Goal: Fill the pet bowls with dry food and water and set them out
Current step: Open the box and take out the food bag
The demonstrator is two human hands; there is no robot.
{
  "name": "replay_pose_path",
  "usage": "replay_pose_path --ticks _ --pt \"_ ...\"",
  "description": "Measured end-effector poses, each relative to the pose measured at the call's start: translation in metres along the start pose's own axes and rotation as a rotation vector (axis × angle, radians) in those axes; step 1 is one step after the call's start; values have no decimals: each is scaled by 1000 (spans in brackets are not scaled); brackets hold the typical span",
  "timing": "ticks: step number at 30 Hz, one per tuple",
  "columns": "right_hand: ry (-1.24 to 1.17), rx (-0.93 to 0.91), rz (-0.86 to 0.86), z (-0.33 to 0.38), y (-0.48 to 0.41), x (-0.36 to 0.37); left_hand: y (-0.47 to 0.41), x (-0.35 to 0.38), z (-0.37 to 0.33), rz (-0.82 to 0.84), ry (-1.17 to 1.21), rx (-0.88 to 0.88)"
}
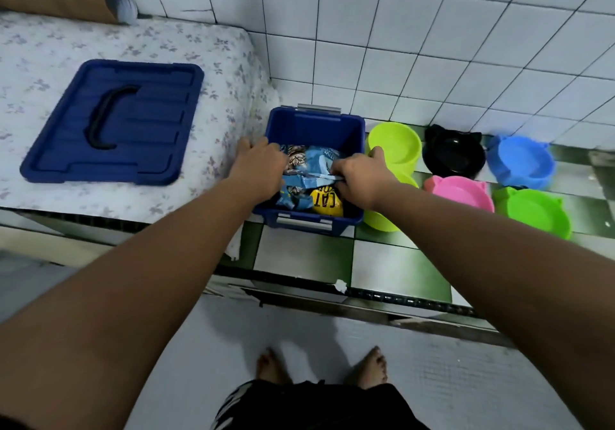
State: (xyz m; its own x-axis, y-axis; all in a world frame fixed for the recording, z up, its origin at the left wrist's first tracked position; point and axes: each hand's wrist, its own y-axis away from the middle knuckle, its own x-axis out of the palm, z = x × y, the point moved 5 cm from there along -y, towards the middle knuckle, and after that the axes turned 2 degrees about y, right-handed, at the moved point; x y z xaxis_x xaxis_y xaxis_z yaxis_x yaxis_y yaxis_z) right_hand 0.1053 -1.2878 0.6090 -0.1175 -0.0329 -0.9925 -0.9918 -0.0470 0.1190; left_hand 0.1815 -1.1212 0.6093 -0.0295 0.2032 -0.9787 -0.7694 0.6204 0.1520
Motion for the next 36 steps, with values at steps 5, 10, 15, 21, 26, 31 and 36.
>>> replay_pose_path --ticks 5,10,15,21,26,31,36 --pt "-79 72 -157 -8 -4 -10 -6 0 8 -52 218 -14" --pt "-306 127 -245 -20 -18 -33 -13 -12 25 -137 638 -138" --pt "-429 94 -306 -19 -22 -54 -15 -27 39 -153 943 -237" --pt "-488 81 -411 -23 -17 -74 -11 -56 53 -56 1213 -192" --pt "-514 44 -500 -20 -14 -97 -11 -78 66 -82 1250 -210" --pt "-576 71 -615 -24 -6 -119 -10 -97 70 -143 1432 -245" --pt "-584 124 -675 -34 3 -139 -2 -99 57 -110 1591 -157"
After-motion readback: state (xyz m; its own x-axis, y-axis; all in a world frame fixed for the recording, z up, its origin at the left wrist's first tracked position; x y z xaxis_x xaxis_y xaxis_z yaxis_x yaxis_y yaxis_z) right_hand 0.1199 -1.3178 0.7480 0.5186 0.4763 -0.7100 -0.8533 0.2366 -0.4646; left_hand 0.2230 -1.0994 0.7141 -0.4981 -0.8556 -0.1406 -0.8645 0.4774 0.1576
